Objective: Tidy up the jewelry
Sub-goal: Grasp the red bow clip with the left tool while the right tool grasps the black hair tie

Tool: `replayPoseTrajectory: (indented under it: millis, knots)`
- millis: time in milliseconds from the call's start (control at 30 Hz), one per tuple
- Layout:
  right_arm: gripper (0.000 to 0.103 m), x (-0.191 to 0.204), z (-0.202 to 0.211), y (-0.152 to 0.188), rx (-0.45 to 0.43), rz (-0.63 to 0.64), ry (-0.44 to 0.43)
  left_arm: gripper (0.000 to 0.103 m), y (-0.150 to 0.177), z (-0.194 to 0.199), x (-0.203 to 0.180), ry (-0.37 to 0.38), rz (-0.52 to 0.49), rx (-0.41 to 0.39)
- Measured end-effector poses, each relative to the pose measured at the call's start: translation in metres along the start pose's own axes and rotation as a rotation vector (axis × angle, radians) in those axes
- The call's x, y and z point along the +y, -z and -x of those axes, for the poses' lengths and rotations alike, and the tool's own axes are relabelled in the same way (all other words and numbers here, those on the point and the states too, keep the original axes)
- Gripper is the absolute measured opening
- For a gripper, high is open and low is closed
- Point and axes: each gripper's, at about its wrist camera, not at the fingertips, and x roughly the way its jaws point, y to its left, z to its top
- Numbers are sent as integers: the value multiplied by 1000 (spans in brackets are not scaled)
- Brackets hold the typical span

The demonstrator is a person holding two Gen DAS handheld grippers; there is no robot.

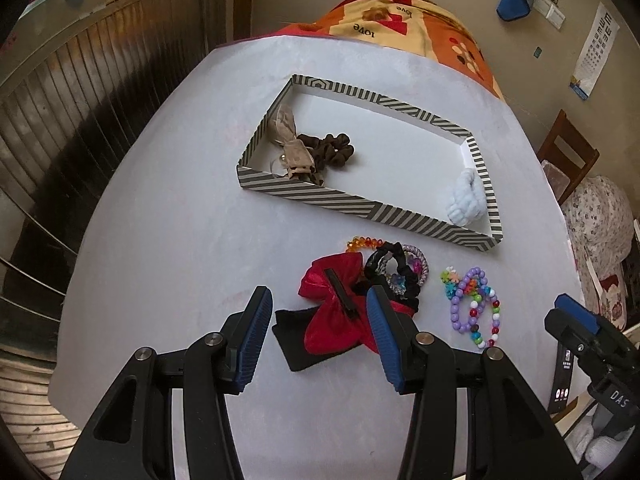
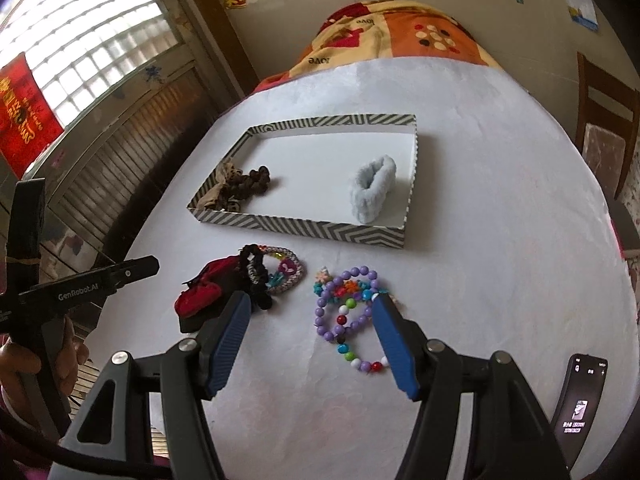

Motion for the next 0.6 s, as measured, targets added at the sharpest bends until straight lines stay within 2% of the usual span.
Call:
replayPoseTrajectory:
  millis: [600]
  knots:
    - [67,29,-6,0,5,38,-19,27,1,-3,10,11,10,16]
